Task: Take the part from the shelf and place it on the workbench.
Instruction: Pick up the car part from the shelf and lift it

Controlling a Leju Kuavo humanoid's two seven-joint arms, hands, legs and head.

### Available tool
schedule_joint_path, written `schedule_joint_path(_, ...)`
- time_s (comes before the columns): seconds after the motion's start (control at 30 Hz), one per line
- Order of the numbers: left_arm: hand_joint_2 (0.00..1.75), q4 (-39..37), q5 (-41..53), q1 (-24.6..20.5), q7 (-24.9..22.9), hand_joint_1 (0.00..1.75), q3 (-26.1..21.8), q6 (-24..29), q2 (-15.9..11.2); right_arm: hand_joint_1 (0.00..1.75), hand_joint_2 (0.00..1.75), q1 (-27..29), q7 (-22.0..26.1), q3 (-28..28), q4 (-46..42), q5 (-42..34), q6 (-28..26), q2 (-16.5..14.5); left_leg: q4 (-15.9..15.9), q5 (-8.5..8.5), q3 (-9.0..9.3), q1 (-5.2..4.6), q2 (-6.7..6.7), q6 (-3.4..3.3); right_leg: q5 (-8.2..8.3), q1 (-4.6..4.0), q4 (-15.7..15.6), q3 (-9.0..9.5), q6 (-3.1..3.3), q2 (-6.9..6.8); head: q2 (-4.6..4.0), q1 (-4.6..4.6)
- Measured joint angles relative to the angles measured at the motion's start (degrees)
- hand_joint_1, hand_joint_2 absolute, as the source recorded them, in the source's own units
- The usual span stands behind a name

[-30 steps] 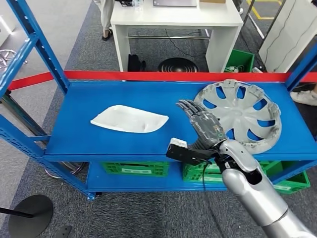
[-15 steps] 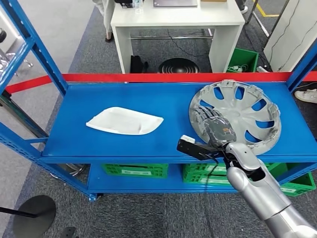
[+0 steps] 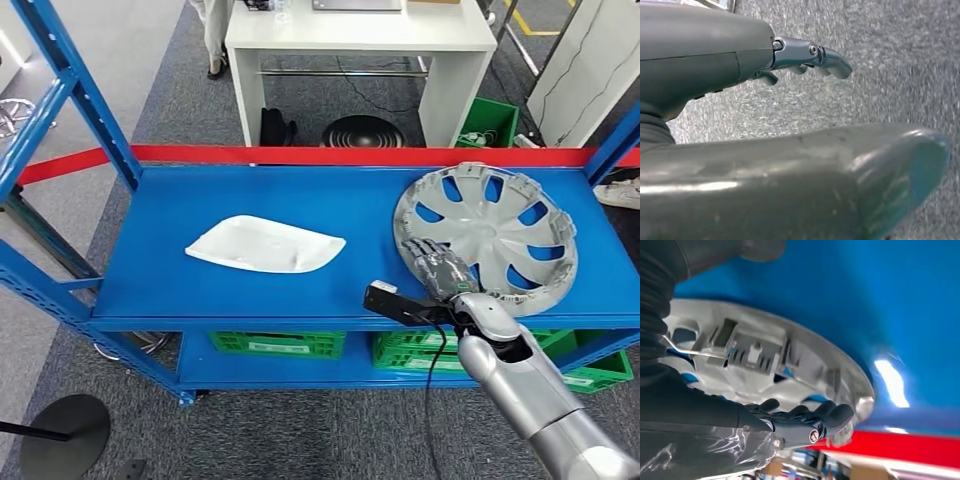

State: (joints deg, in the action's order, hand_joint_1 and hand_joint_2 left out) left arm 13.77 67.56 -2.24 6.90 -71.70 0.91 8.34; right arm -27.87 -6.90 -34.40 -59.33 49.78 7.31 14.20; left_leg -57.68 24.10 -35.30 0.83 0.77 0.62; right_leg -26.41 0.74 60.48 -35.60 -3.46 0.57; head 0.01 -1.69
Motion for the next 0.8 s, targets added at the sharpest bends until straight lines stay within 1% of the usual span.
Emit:
schedule_joint_path(0.03,0.00,0.00,0.13,-0.02,0.05,0.00,-0.03,0.01,-0.05,1.41,1.75,-0.14,-0.56,0.11,0.90,0.01,-0.03,0.01,0.06,0.01,0.05,0.02,0.01,-0.27,-1.51,0.00,2.99,-1.47,-0.10,-0.05,0.01,0.12)
schedule_joint_path(0.1,0.00,-0.01,0.42,-0.03,0.10,0.00,-0.09,0.01,-0.11,1.40,1.75,-0.30,-1.87,0.52,2.96,0.12,-0.56,0.01,0.05,0.13,0.11,-0.07,0.02,-0.60,-4.62,-0.07,11.06,-5.59,-0.16,-0.07,0.00,0.32)
schedule_joint_path(0.13,0.00,-0.02,0.57,0.00,0.11,0.00,-0.12,0.01,-0.12,1.34,1.75,-0.27,-2.37,0.78,3.96,0.23,-1.02,-0.03,0.04,0.19,0.18,-0.10,0.02,-0.66,-5.27,-0.07,13.96,-7.26,-0.17,-0.07,0.00,0.32)
schedule_joint_path(0.17,0.00,-0.02,0.70,0.01,0.11,0.00,-0.15,0.01,-0.14,1.28,1.75,-0.23,-2.79,1.09,4.88,0.39,-1.55,-0.11,0.04,0.28,0.31,-0.10,0.03,-0.69,-4.78,-0.05,14.71,-7.92,-0.17,-0.08,-0.01,0.34)
schedule_joint_path(0.2,0.00,-0.02,0.83,0.01,0.13,0.00,-0.17,0.01,-0.16,1.26,1.75,-0.22,-3.10,1.47,5.75,0.57,-2.12,-0.19,0.03,0.41,0.52,-0.07,0.07,-0.65,-3.25,-0.02,13.09,-7.38,-0.16,-0.09,-0.01,0.34)
schedule_joint_path(0.23,0.00,-0.02,0.92,-0.01,0.14,0.00,-0.19,0.01,-0.18,1.23,1.75,-0.25,-3.33,1.86,6.48,0.74,-2.68,-0.28,0.03,0.57,0.80,-0.01,0.14,-0.51,-1.07,0.03,9.51,-5.76,-0.16,-0.10,-0.01,0.34)
schedule_joint_path(0.27,0.00,-0.02,1.01,-0.03,0.19,0.00,-0.20,0.01,-0.20,1.21,1.75,-0.30,-3.55,2.32,7.14,0.91,-3.26,-0.37,0.02,0.77,1.07,-0.01,0.24,-0.27,0.78,0.06,5.39,-3.75,-0.21,-0.10,-0.01,0.38)
schedule_joint_path(0.3,0.00,-0.02,1.09,-0.03,0.27,0.00,-0.20,0.01,-0.23,1.16,1.75,-0.38,-3.71,2.85,7.70,1.02,-3.80,-0.49,-0.08,0.95,1.24,-0.06,0.36,0.04,2.02,0.08,1.84,-1.95,-0.12,-0.04,0.00,0.41)
schedule_joint_path(0.33,0.00,-0.02,1.16,-0.02,0.37,0.00,-0.21,0.01,-0.26,1.02,1.75,-0.46,-3.81,3.37,8.14,1.13,-4.30,-0.63,-0.10,1.03,1.34,-0.13,0.45,0.37,2.57,0.03,-0.38,-0.79,0.02,0.03,0.00,0.38)
schedule_joint_path(0.37,0.00,-0.02,1.26,0.00,0.52,0.00,-0.22,0.01,-0.30,0.86,1.75,-0.52,-3.90,3.92,8.53,1.22,-4.72,-0.80,-0.06,1.02,1.37,-0.19,0.49,0.67,2.50,-0.07,-1.21,-0.34,0.26,0.11,0.00,0.33)
schedule_joint_path(0.4,0.00,-0.02,1.38,0.01,0.70,0.00,-0.22,0.01,-0.32,0.75,1.75,-0.55,-3.96,4.46,8.86,1.31,-5.09,-0.97,0.02,0.94,1.39,-0.18,0.52,0.95,2.50,-0.17,-1.36,-0.28,0.65,0.18,0.00,0.26)
schedule_joint_path(0.43,0.00,-0.02,1.50,0.01,0.88,0.00,-0.23,0.01,-0.34,0.85,1.75,-0.55,-3.99,5.01,9.06,1.40,-5.41,-1.10,0.18,0.96,1.45,-0.10,0.49,1.26,2.54,-0.17,-1.39,-0.27,1.02,0.18,-0.01,0.20)
schedule_joint_path(0.47,0.00,-0.02,1.62,-0.02,1.04,0.00,-0.24,0.00,-0.34,1.10,1.75,-0.57,-4.05,5.55,9.17,1.50,-5.66,-1.22,-0.08,1.28,1.39,-0.05,0.38,1.55,2.56,-0.13,-1.47,-0.17,1.41,0.16,-0.01,0.16)
schedule_joint_path(0.53,0.00,-0.03,1.82,-0.09,1.26,0.00,-0.24,-0.05,-0.31,1.63,1.75,-0.60,-4.19,6.48,9.30,1.69,-5.93,-1.39,-2.02,2.80,0.60,-0.04,0.12,1.99,2.57,0.03,-1.68,0.10,2.05,0.05,-0.01,-0.04)
schedule_joint_path(0.57,0.00,-0.04,1.87,-0.10,1.30,0.00,-0.24,-0.08,-0.27,1.73,1.75,-0.61,-4.24,6.73,9.33,1.75,-5.95,-1.44,-2.98,3.44,0.19,-0.07,0.03,2.07,2.54,0.03,-1.70,0.16,2.20,0.01,-0.01,-0.16)
schedule_joint_path(0.6,0.00,-0.04,1.90,-0.11,1.32,0.00,-0.24,-0.10,-0.26,1.75,1.75,-0.60,-4.27,6.86,9.36,1.77,-5.95,-1.45,-3.62,3.83,-0.11,-0.07,0.02,2.10,2.52,0.03,-1.70,0.17,2.27,-0.02,-0.01,-0.23)
schedule_joint_path(0.8,0.00,-0.04,1.91,-0.12,1.33,0.00,-0.24,-0.10,-0.26,1.75,1.75,-0.59,-4.27,6.88,9.36,1.78,-5.95,-1.45,-3.93,4.00,-0.26,-0.07,0.01,2.10,2.52,0.03,-1.70,0.17,2.28,-0.02,-0.01,-0.24)
